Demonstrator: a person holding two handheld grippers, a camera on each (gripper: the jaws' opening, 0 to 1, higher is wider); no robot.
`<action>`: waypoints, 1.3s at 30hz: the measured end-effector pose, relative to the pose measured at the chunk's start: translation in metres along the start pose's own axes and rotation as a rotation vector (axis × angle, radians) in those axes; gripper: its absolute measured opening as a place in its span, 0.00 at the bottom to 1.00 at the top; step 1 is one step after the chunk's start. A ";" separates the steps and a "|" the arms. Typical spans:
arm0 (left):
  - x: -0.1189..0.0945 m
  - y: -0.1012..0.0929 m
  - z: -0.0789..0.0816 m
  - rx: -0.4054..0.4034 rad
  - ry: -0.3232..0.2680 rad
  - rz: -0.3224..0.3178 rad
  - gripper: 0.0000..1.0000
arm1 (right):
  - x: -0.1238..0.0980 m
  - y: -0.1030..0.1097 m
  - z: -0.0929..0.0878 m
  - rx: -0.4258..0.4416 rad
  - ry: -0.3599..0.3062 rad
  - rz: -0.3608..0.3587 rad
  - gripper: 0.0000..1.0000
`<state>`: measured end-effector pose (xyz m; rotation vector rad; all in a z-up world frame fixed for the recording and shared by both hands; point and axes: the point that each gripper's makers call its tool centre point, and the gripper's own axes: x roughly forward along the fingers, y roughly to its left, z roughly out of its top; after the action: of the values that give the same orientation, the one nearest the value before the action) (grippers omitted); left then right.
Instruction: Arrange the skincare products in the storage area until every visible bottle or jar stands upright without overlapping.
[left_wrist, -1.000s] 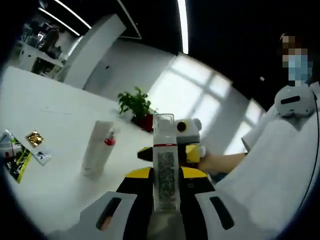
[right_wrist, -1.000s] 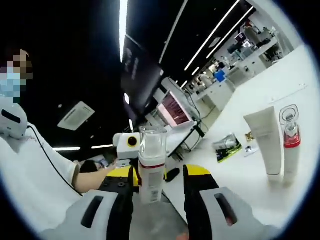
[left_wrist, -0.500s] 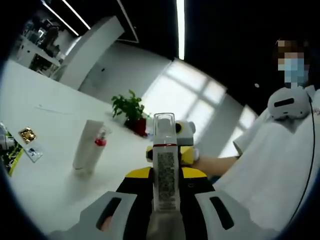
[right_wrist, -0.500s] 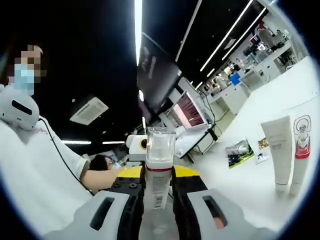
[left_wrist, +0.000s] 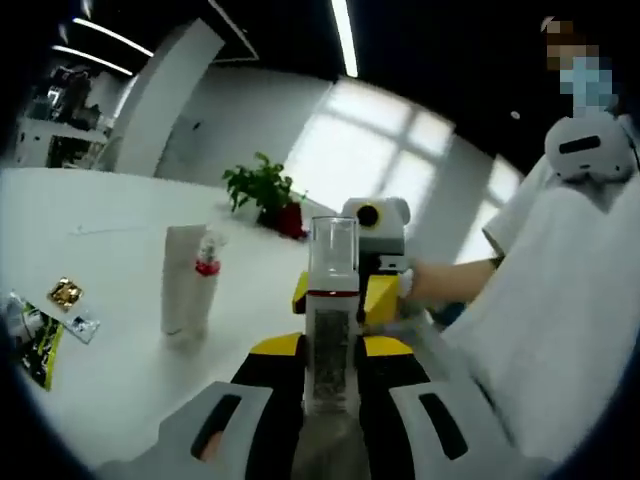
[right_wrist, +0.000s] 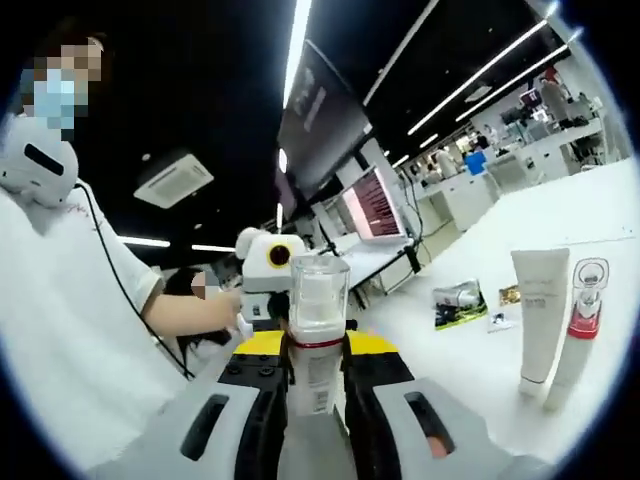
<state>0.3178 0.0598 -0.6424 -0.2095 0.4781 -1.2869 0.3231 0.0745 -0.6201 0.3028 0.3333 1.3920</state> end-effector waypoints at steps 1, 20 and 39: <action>0.001 0.001 -0.003 0.010 0.020 0.007 0.20 | -0.001 -0.001 -0.003 -0.007 0.014 -0.006 0.20; 0.032 0.044 -0.058 0.335 0.367 0.168 0.19 | -0.007 -0.045 -0.061 -0.200 0.299 -0.208 0.21; 0.059 0.081 -0.087 0.430 0.441 0.211 0.22 | -0.005 -0.091 -0.093 -0.235 0.468 -0.332 0.21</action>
<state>0.3607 0.0361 -0.7655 0.4827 0.5655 -1.1958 0.3674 0.0562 -0.7416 -0.2702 0.5711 1.1461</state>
